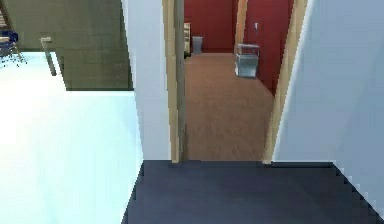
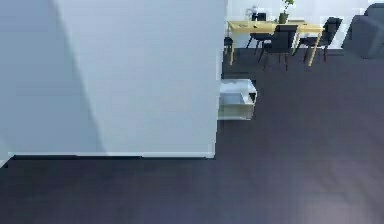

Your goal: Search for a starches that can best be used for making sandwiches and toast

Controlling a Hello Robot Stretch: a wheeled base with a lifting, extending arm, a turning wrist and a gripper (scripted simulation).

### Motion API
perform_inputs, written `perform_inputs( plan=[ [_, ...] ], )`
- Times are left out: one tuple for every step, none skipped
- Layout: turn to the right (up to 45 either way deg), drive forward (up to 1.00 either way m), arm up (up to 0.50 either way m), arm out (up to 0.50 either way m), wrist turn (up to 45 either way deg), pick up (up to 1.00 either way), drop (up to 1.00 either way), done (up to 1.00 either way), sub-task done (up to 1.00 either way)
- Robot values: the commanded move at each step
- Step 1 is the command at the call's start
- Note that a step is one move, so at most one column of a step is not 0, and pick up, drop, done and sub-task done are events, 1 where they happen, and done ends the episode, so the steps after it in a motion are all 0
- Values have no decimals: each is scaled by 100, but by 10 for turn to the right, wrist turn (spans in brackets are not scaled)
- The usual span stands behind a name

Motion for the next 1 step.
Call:
perform_inputs(
  plan=[
    [-390,0,0,0,0,0,0,0,0]
  ],
)
